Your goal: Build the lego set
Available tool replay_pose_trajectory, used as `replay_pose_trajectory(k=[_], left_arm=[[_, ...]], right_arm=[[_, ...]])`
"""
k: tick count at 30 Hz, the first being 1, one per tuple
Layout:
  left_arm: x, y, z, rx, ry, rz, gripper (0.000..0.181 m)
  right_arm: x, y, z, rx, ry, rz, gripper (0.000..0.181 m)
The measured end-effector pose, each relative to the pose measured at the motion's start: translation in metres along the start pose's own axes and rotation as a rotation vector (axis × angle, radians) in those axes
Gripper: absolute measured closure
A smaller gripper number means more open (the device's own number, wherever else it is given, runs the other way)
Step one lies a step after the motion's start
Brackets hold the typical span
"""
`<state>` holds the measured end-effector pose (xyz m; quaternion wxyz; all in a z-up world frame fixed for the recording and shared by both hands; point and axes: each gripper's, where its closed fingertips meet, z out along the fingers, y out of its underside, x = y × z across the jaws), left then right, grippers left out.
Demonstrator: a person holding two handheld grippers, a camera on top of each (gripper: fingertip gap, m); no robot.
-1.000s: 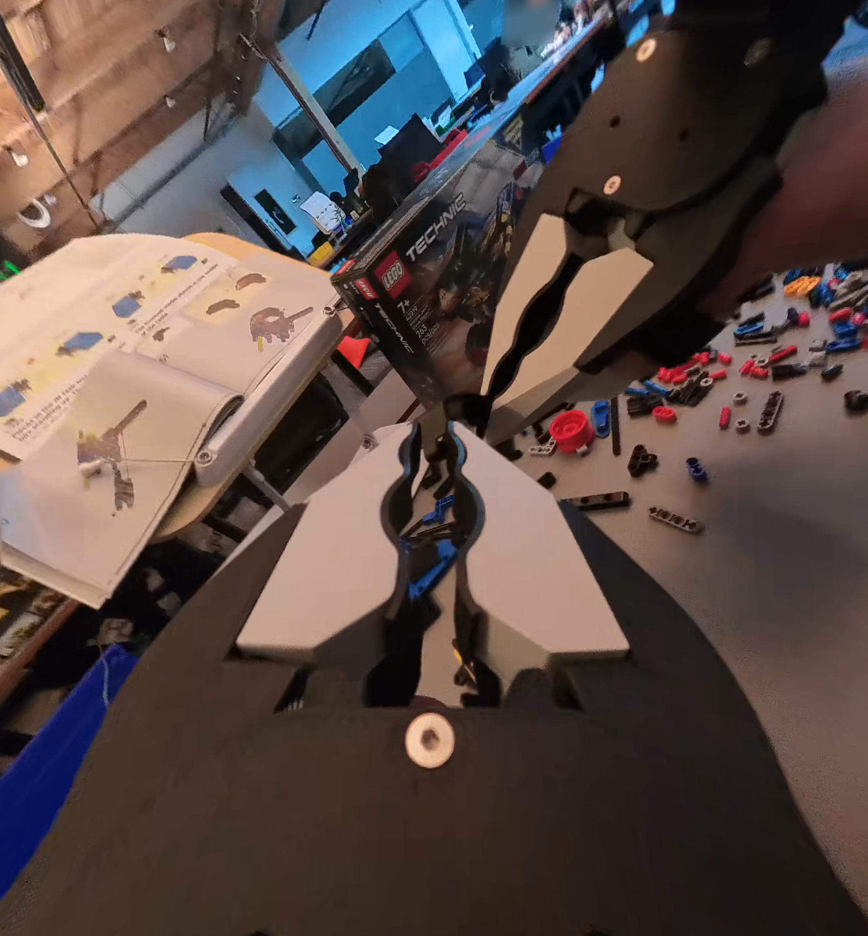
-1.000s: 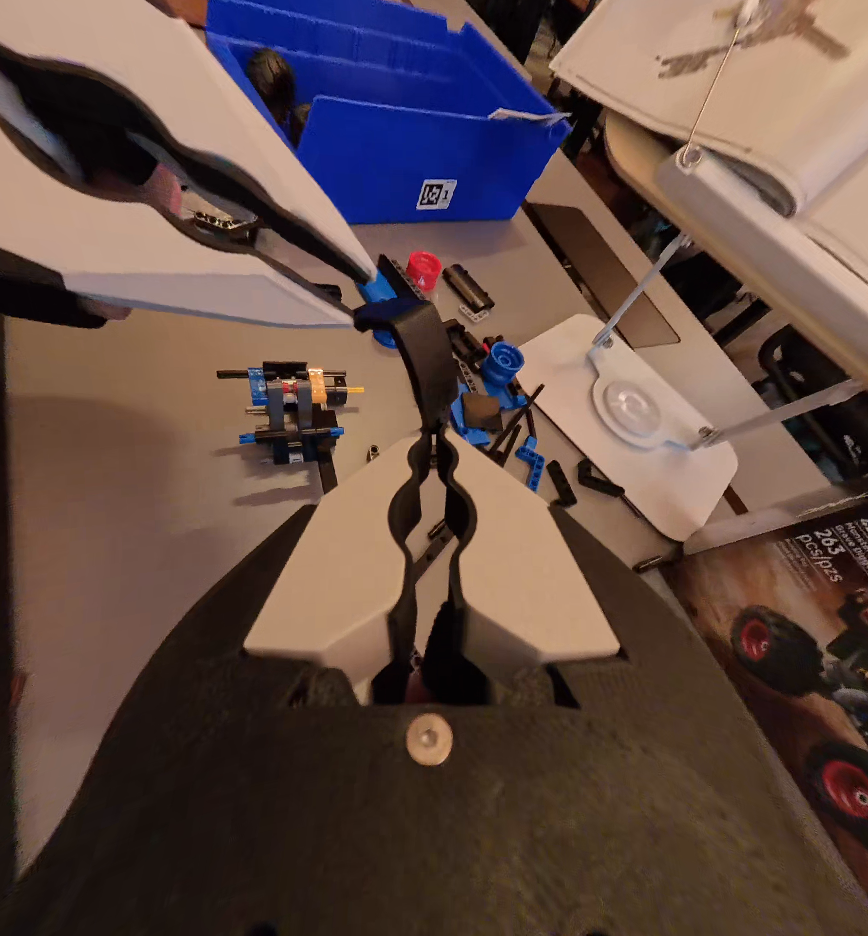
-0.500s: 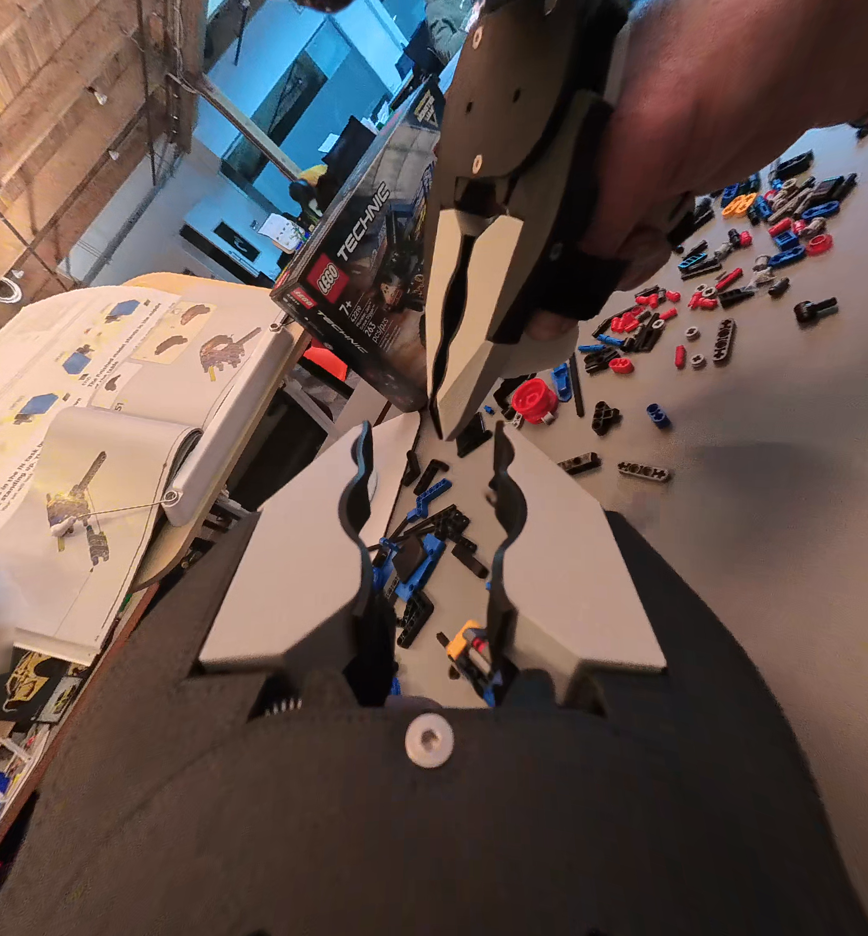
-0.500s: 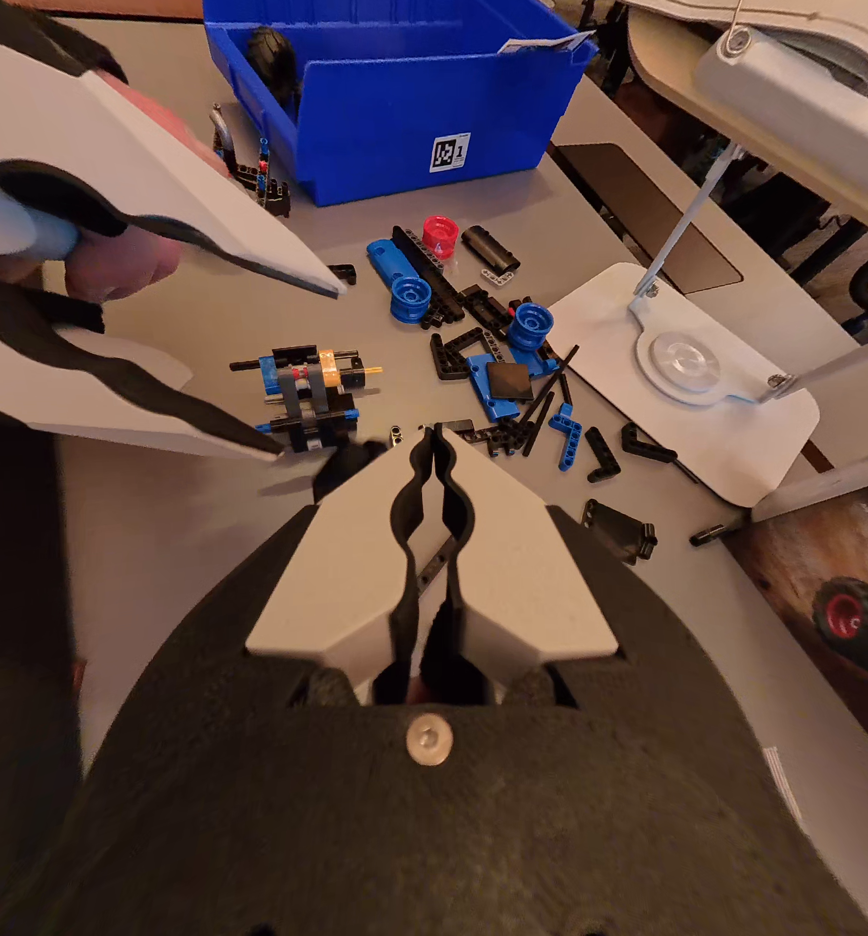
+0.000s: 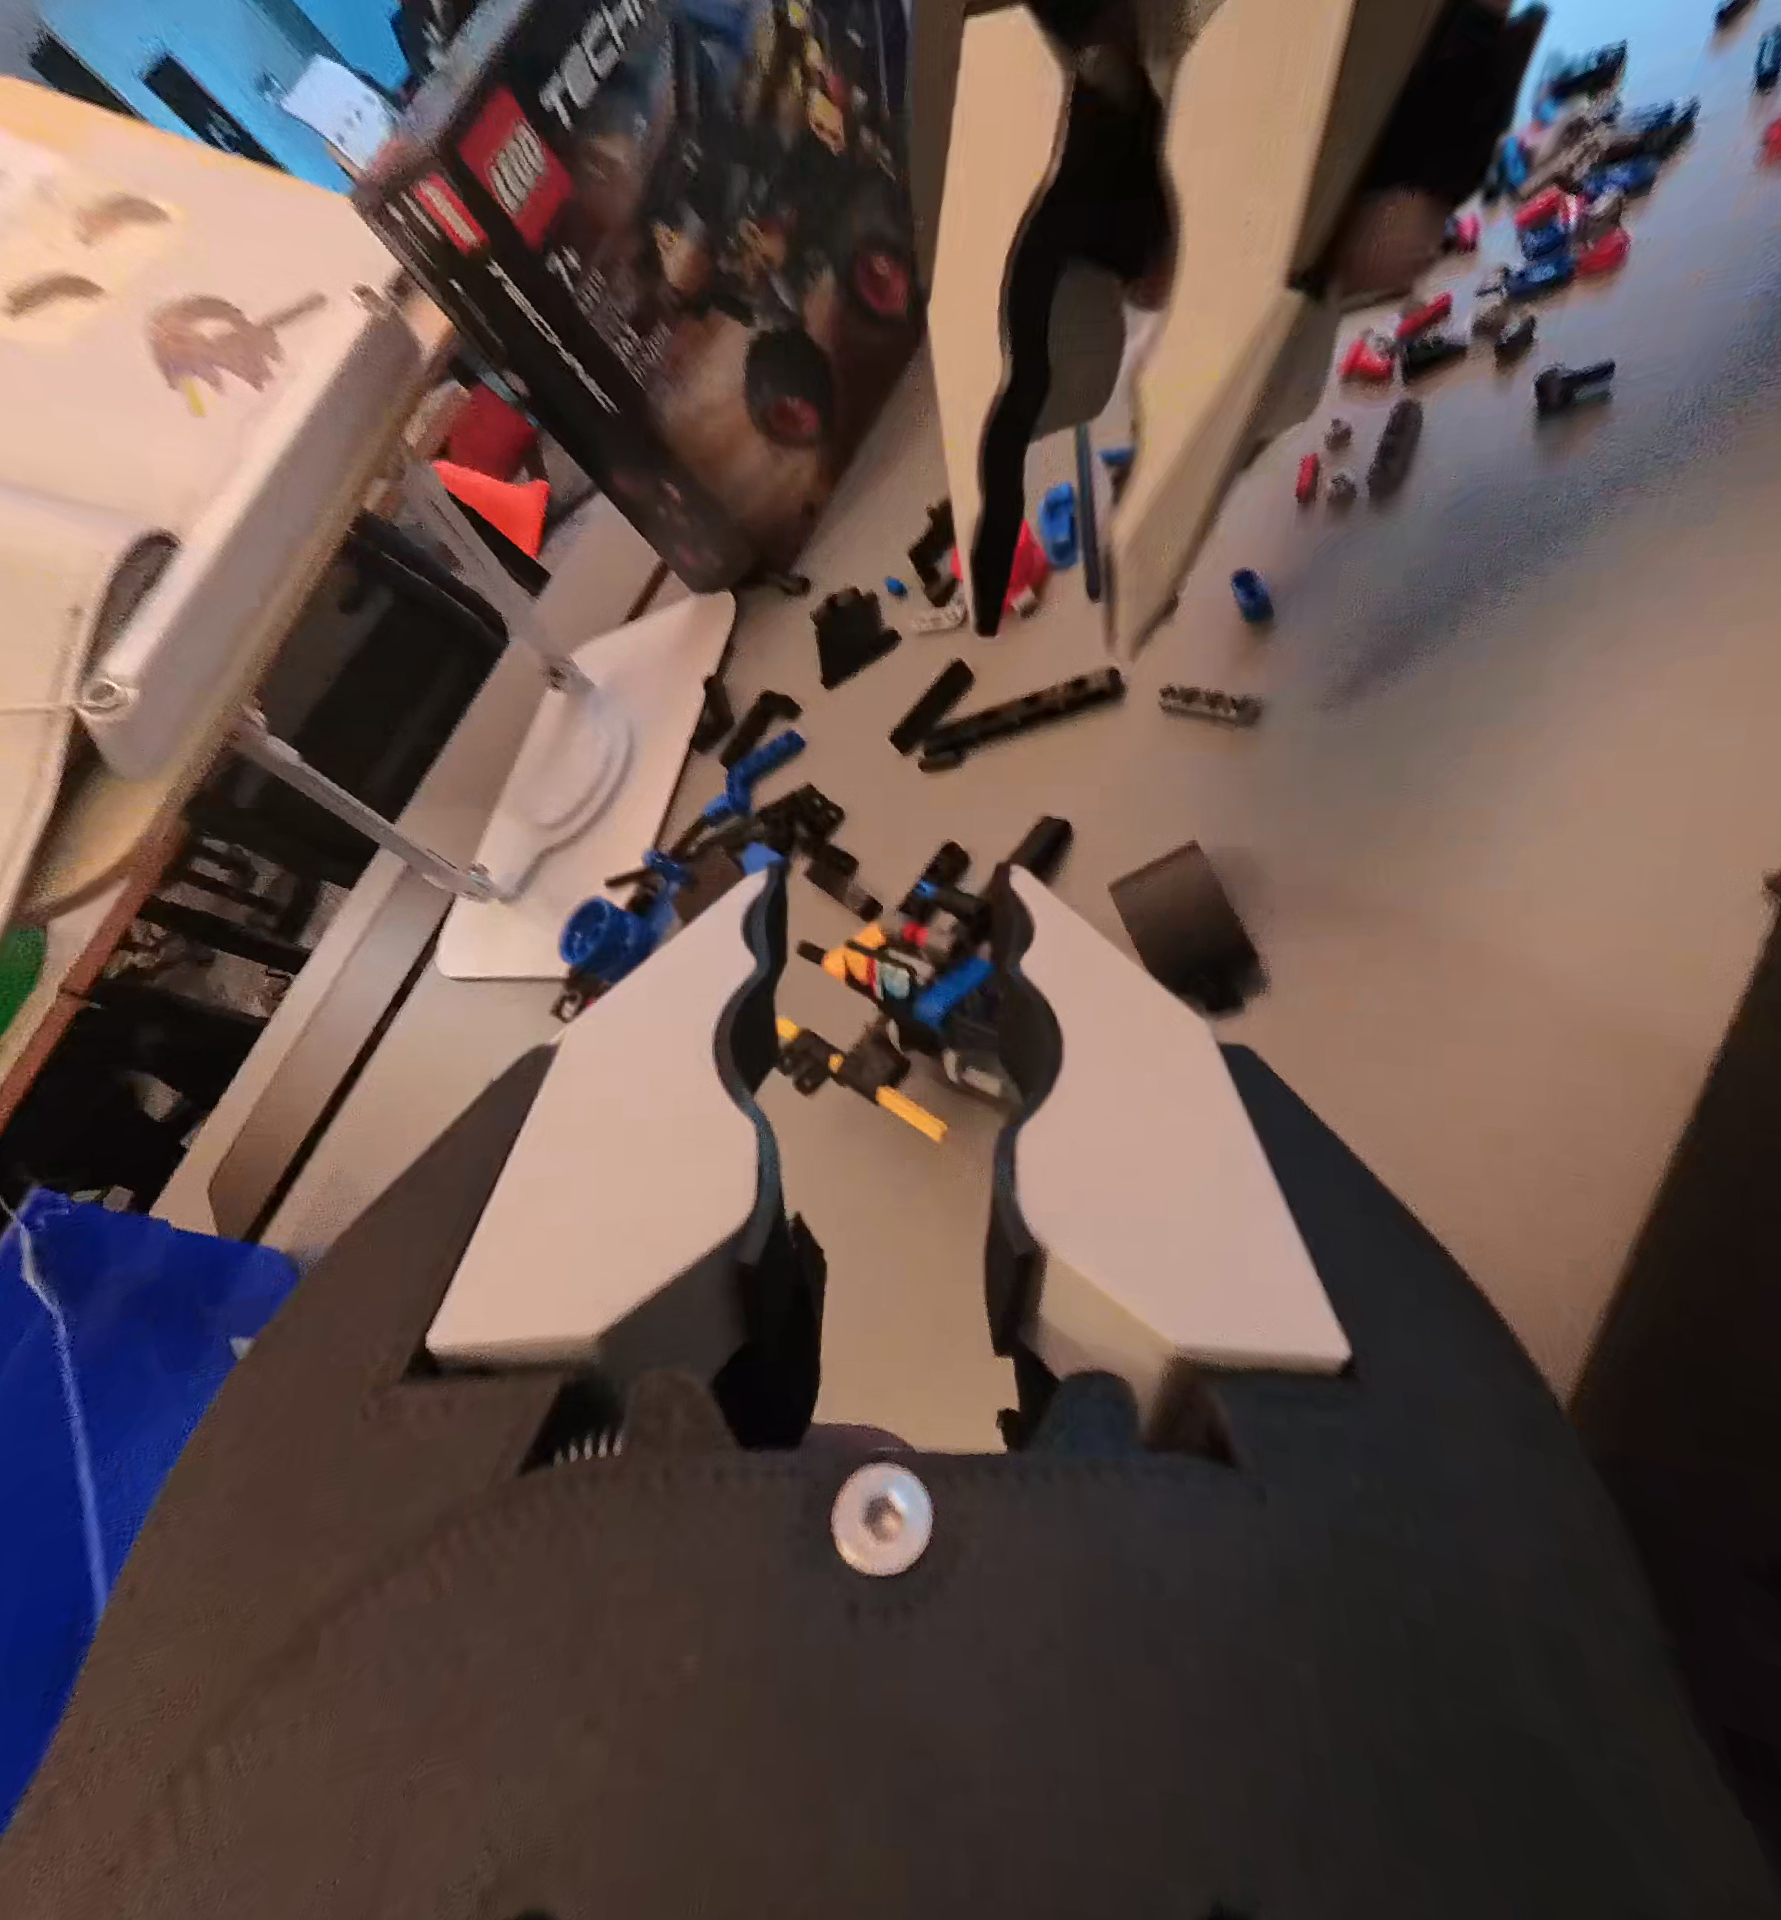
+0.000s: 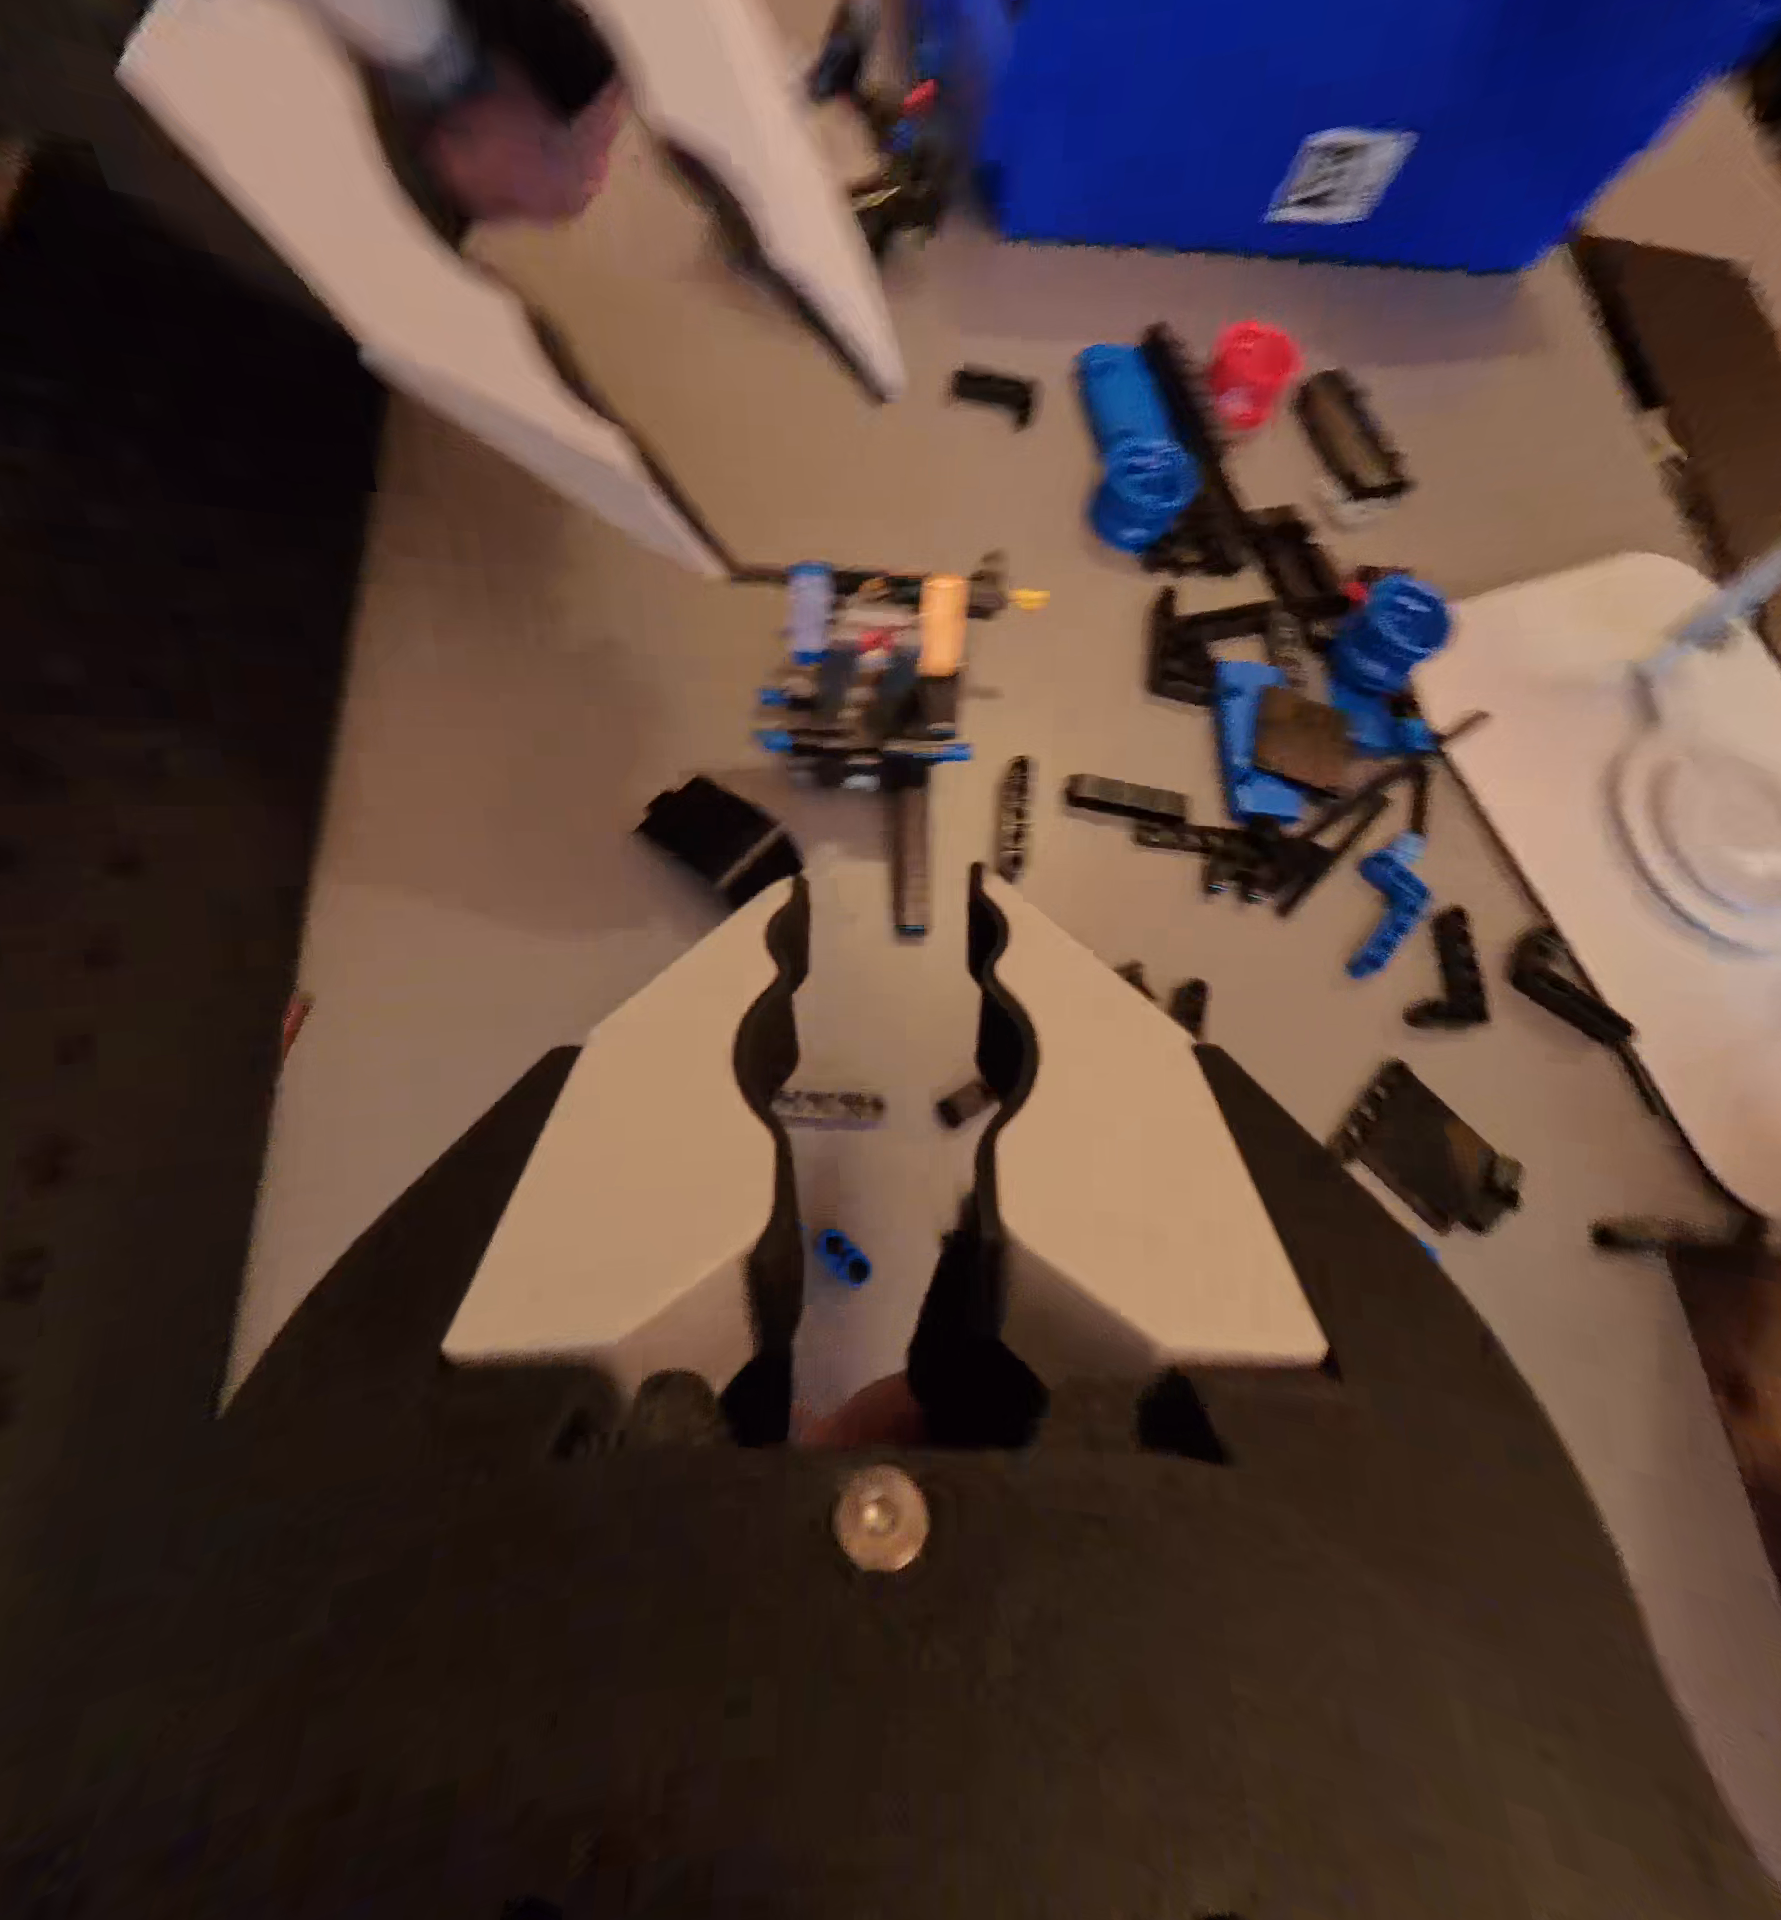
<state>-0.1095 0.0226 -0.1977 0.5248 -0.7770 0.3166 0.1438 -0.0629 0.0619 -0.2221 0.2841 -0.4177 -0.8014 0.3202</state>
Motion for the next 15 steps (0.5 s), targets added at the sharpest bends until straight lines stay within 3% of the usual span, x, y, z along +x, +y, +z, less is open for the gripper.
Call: replay_pose_trajectory(k=[2, 5, 7, 10, 15], left_arm=[[0.009, 0.009, -0.002, -0.028, 0.026, -0.002, 0.144], [0.019, 0.016, -0.002, -0.042, 0.046, -0.002, 0.144], [0.023, 0.017, -0.002, -0.04, 0.061, -0.008, 0.144], [0.028, 0.013, -0.002, -0.019, 0.076, -0.019, 0.144], [0.049, 0.012, 0.002, -0.033, 0.122, 0.016, 0.143]], right_arm=[[-0.017, 0.007, 0.018, -0.062, -0.043, -0.088, 0.141], [-0.033, 0.013, 0.041, -0.098, -0.1, -0.151, 0.136], [-0.033, 0.021, 0.052, -0.143, -0.095, -0.176, 0.148], [-0.031, 0.019, 0.056, -0.135, -0.088, -0.165, 0.181], [-0.024, 0.018, 0.049, -0.11, -0.114, -0.024, 0.181]])
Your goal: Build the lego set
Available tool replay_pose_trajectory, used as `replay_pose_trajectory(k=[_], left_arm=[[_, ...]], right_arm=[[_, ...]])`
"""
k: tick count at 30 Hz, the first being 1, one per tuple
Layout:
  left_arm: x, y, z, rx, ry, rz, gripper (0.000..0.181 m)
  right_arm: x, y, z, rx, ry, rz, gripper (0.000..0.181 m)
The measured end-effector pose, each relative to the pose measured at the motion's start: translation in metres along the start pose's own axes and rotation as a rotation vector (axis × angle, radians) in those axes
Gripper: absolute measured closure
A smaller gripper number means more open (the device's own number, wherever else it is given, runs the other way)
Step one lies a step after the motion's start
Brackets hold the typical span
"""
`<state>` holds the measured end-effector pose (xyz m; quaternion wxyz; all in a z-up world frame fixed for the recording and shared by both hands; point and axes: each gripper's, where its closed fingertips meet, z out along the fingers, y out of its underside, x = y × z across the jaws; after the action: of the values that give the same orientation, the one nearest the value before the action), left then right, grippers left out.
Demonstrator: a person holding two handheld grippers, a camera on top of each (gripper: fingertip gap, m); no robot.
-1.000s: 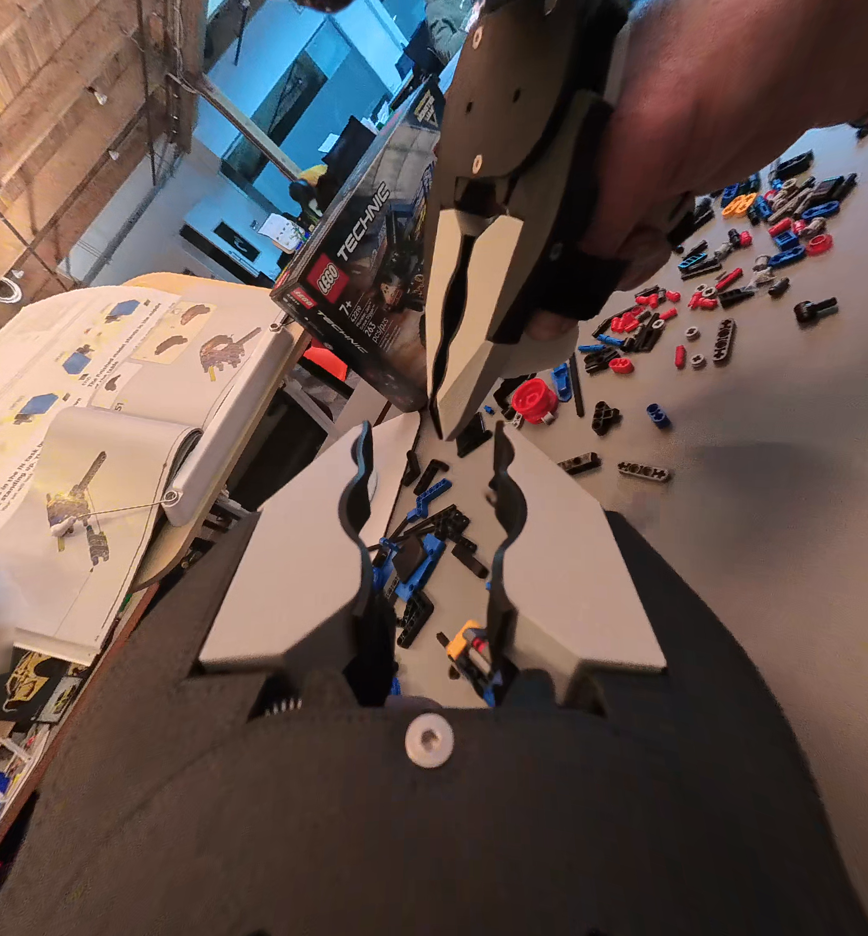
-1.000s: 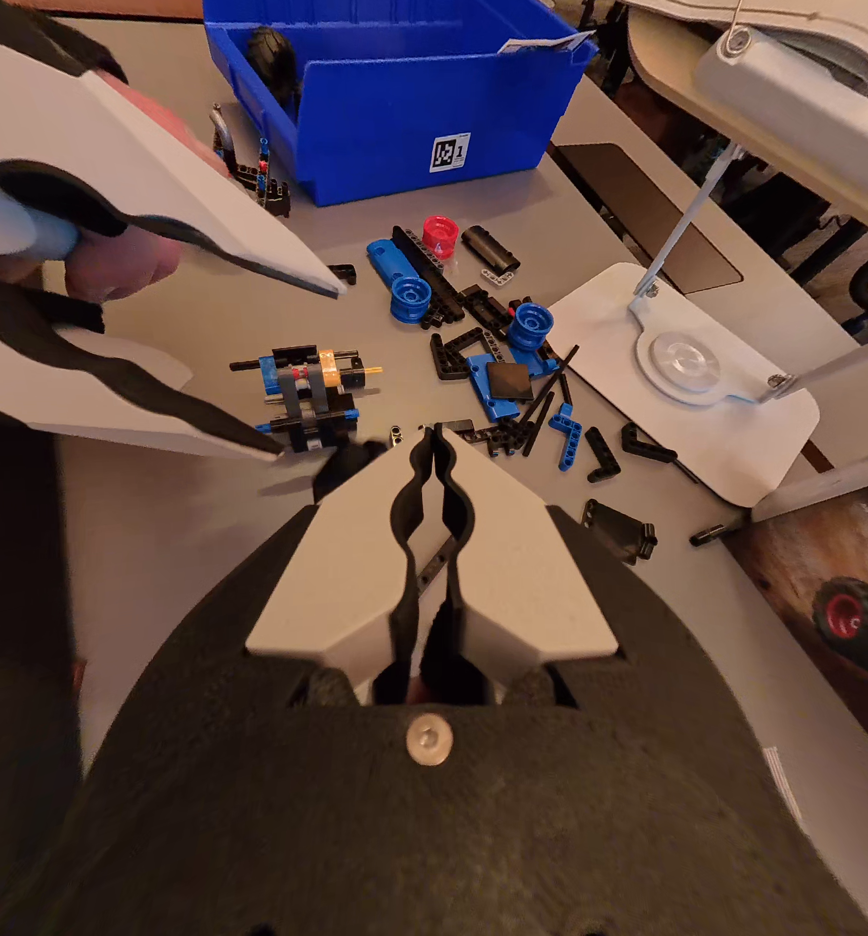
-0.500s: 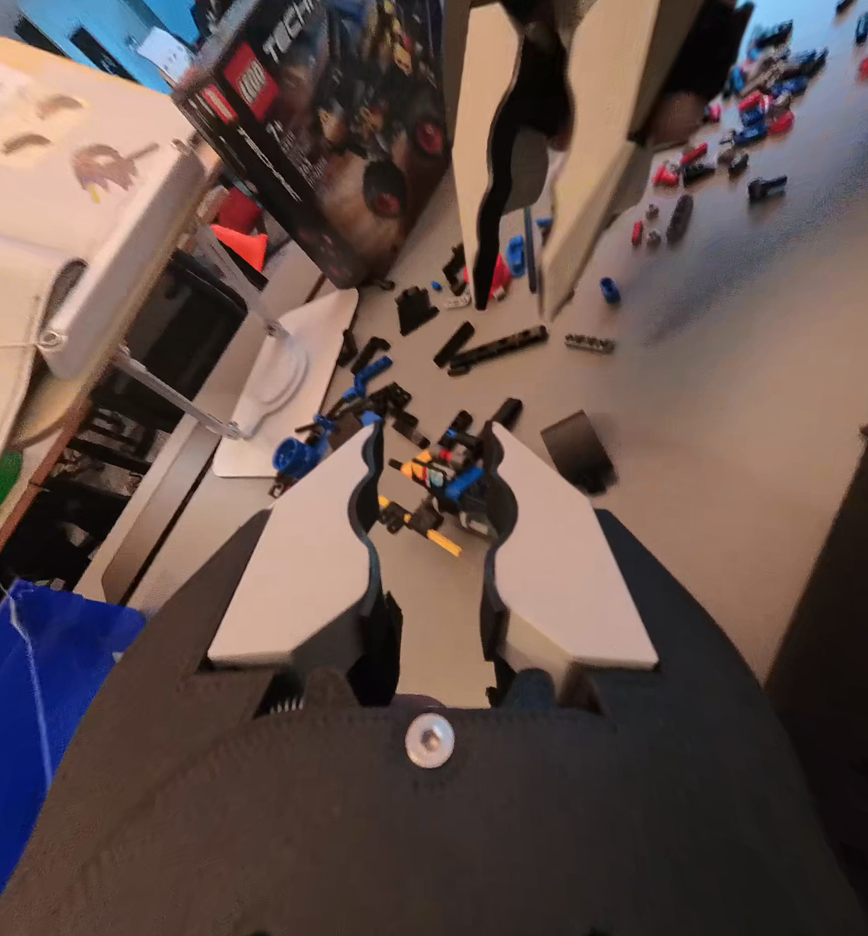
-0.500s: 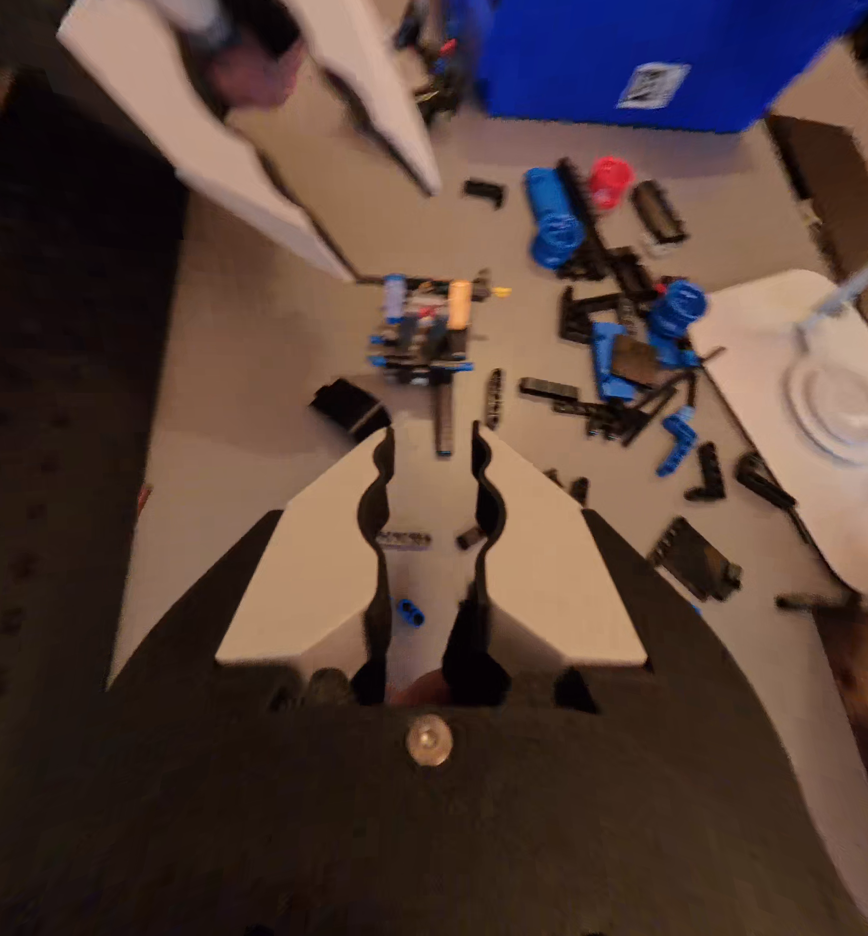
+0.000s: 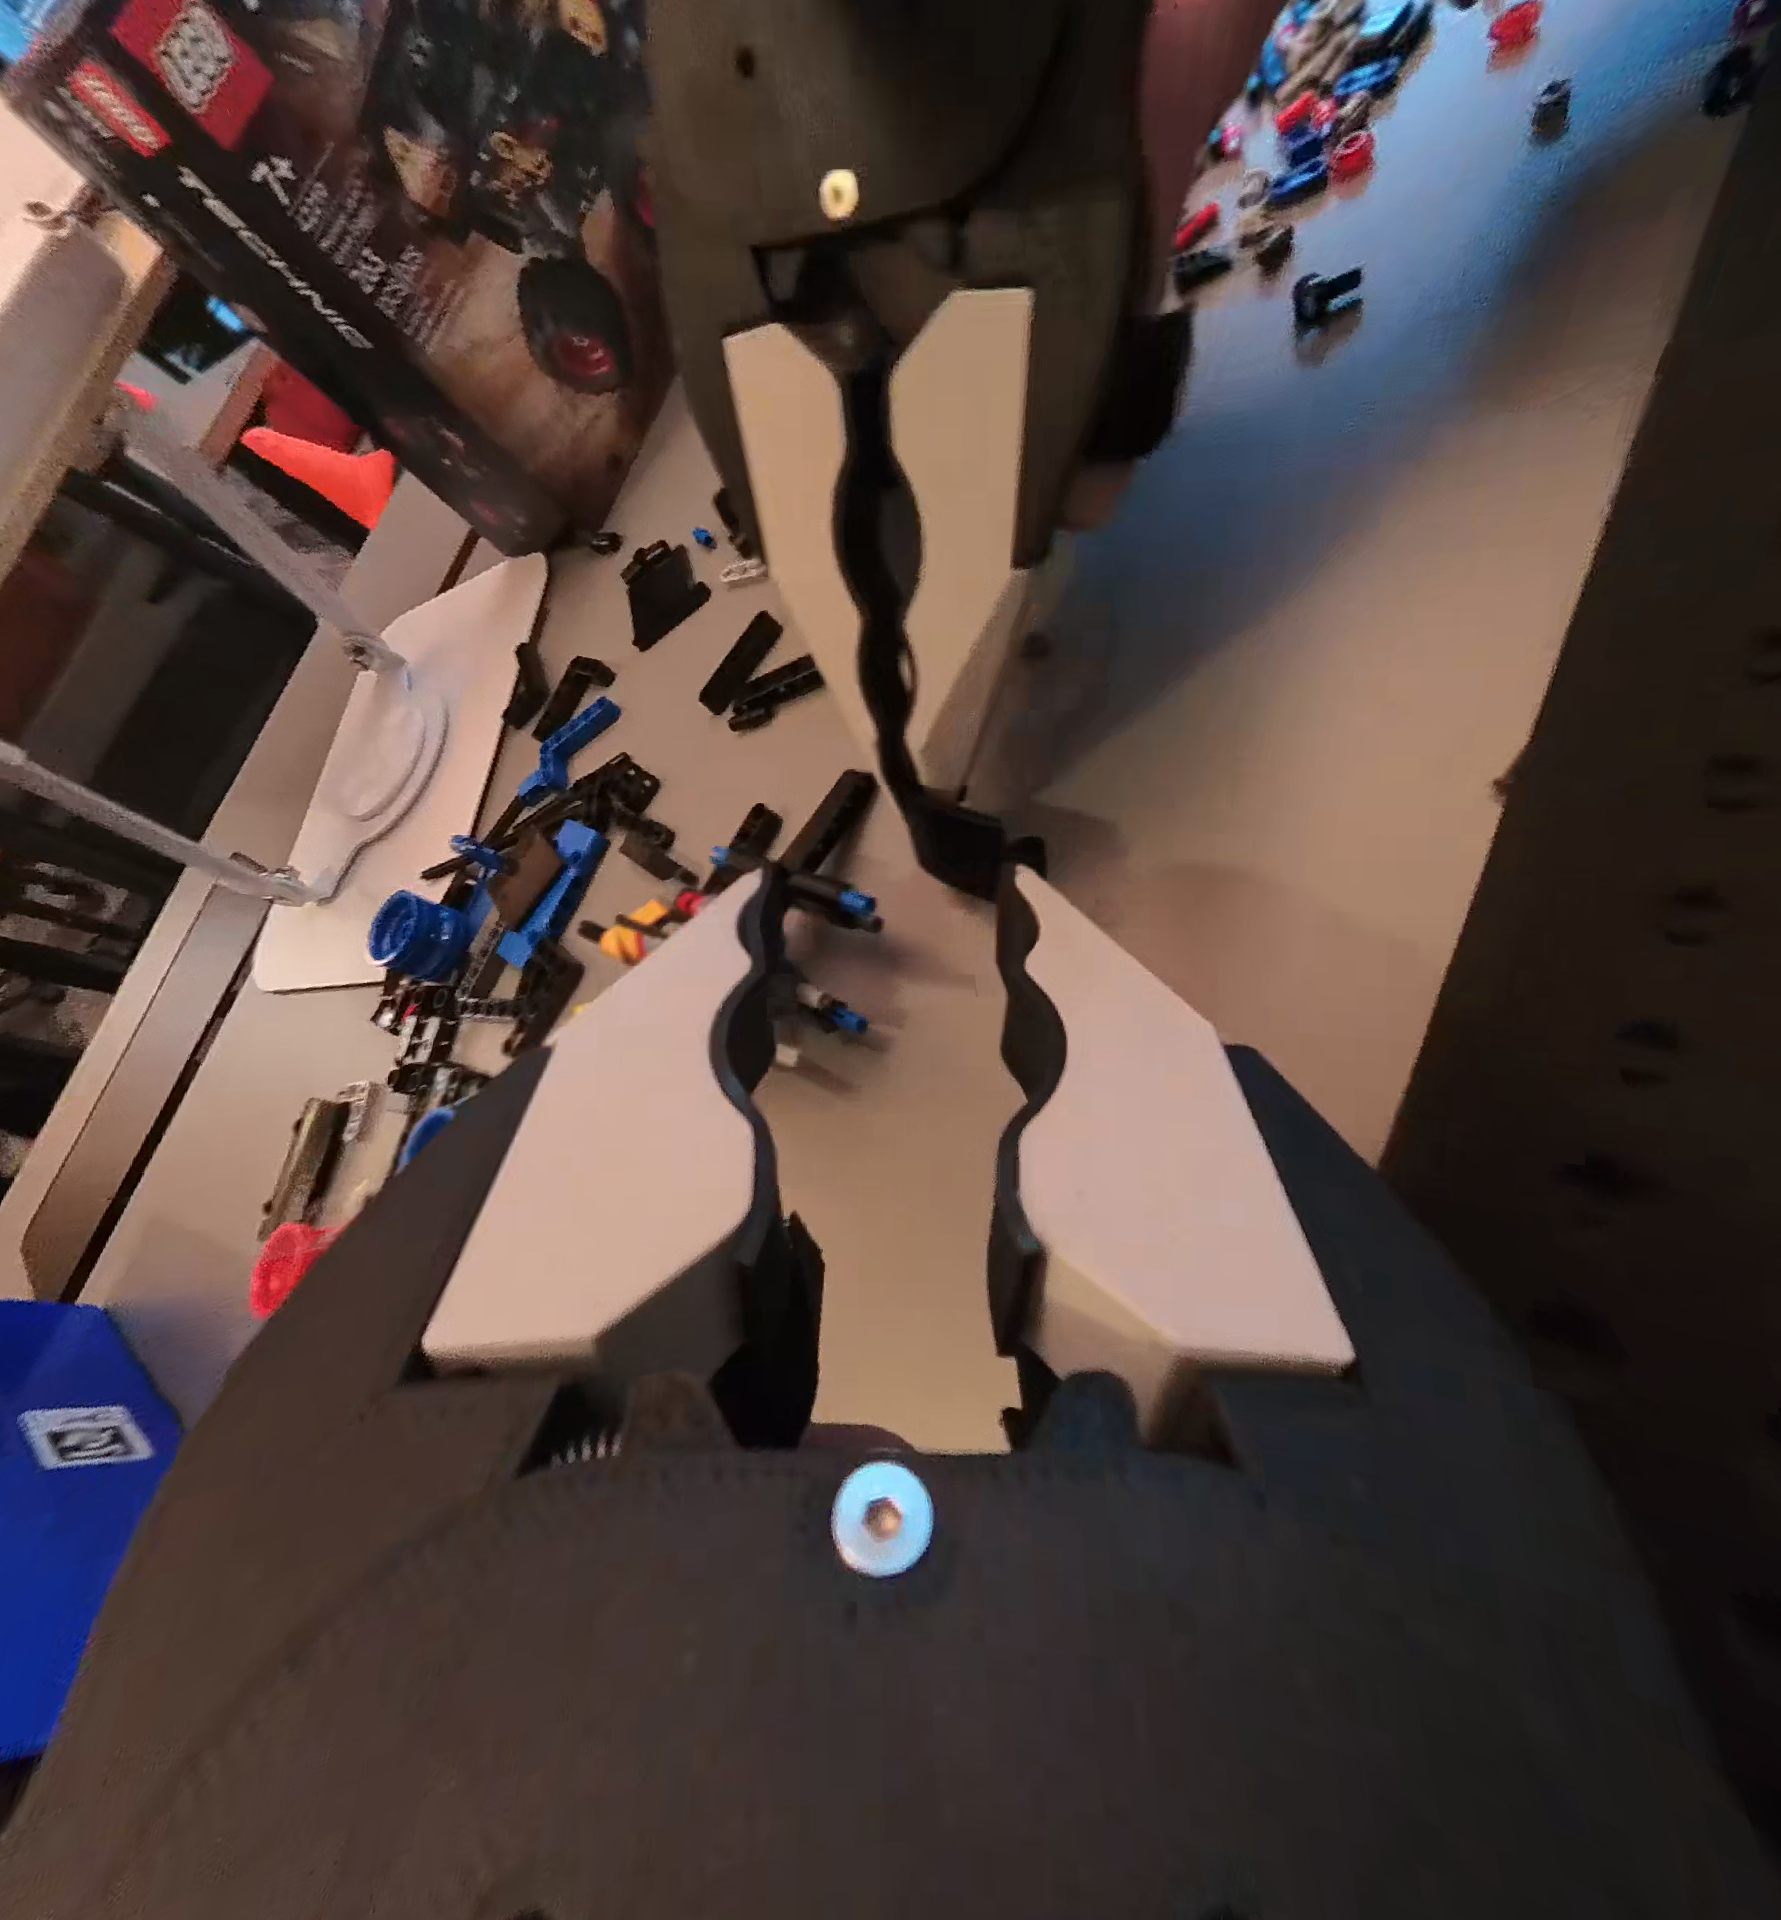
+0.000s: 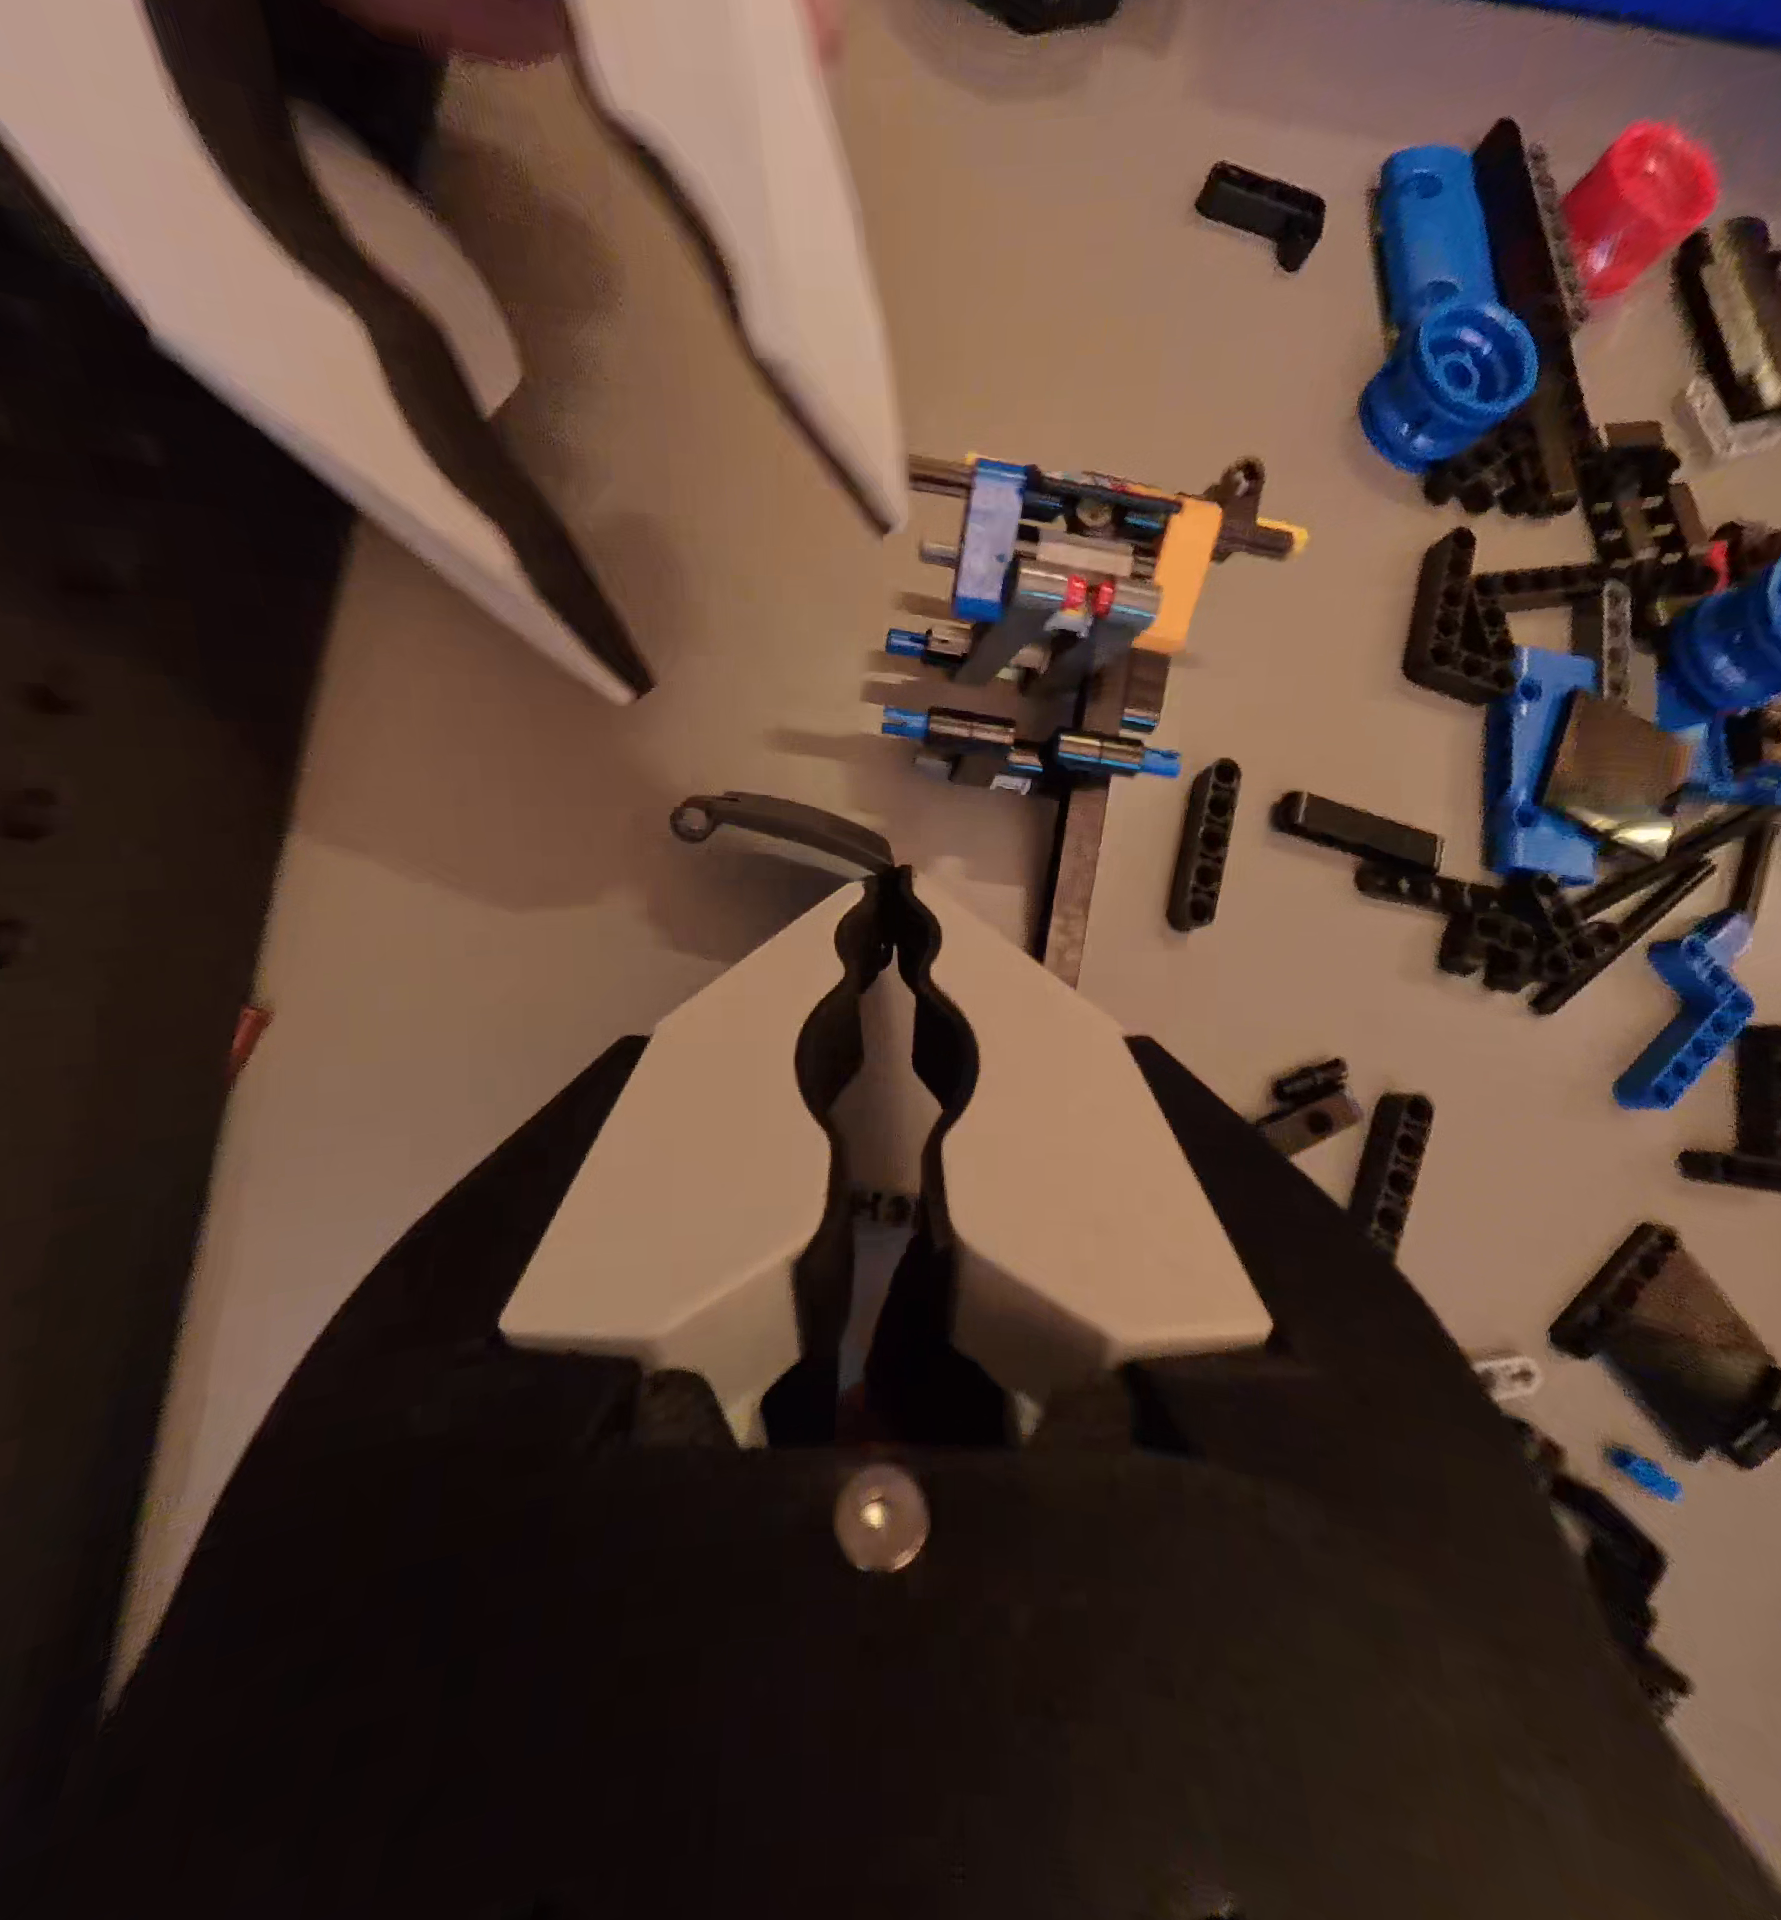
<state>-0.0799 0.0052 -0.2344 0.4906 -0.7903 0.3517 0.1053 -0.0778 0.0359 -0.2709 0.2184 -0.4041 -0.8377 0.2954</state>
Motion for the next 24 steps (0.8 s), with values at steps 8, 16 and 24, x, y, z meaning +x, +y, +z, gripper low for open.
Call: replay_pose_trajectory(k=[8, 16, 24], left_arm=[[0.004, -0.011, 0.014, -0.033, -0.121, -0.037, 0.157], [-0.025, -0.03, -0.005, 0.099, -0.245, -0.027, 0.177], [-0.037, -0.06, -0.033, 0.26, -0.252, 0.106, 0.177]], right_arm=[[0.005, -0.021, -0.018, 0.079, 0.041, 0.094, 0.181], [0.011, -0.044, -0.056, 0.258, 0.038, 0.142, 0.156], [0.004, -0.065, -0.099, 0.497, -0.123, 0.223, 0.157]])
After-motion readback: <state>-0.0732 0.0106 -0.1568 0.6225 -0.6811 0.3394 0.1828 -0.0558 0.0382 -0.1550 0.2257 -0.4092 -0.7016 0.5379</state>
